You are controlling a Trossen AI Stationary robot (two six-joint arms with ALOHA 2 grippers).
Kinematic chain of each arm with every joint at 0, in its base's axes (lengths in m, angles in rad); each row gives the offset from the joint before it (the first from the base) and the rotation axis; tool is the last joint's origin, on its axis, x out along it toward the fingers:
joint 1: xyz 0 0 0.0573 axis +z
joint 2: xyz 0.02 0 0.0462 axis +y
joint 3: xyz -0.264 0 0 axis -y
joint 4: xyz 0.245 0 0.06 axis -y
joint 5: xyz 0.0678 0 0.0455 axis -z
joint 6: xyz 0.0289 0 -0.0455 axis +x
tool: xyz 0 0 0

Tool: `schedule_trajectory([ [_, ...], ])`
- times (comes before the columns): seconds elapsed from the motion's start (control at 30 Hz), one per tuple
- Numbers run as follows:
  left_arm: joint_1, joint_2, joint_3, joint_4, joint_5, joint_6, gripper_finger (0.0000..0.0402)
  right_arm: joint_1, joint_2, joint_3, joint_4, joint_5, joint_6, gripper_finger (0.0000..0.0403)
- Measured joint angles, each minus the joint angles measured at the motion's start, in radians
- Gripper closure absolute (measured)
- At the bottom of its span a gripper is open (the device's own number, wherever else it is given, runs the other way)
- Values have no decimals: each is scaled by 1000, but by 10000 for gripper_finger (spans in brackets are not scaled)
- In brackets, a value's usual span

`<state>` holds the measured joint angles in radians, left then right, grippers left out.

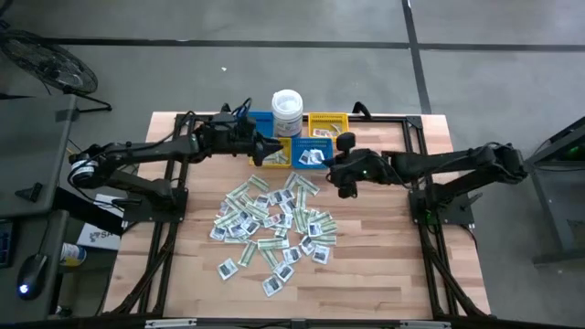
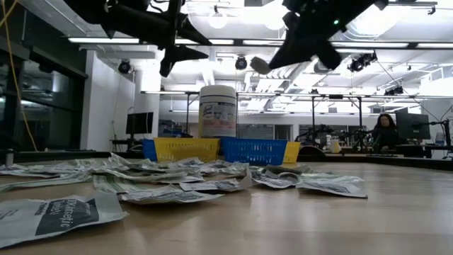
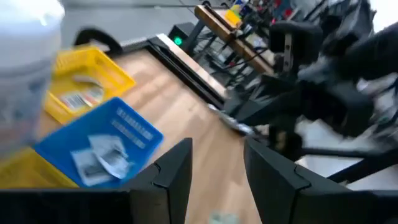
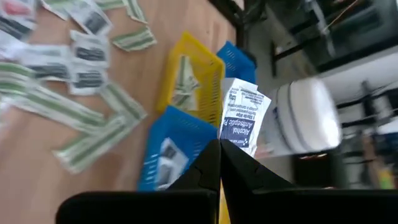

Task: Pick & Place First Aid Supplies
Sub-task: Put the blue alcohol pad into the left blue bin

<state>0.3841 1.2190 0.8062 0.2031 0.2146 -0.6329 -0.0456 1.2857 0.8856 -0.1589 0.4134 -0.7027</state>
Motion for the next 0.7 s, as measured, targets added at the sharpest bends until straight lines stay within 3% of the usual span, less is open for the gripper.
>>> schedule_trajectory([
  [0.4, -50, 9, 0, 29, -7, -469, 257, 73, 166, 56, 190, 223, -229, 403],
  [0.53, -80, 8, 0, 46, -22, -521, 257, 88, 223, 114, 184, 295, -218, 403],
  [0.7, -130, 9, -1, 31, -126, -553, 257, 116, 255, 179, 180, 319, -221, 403],
])
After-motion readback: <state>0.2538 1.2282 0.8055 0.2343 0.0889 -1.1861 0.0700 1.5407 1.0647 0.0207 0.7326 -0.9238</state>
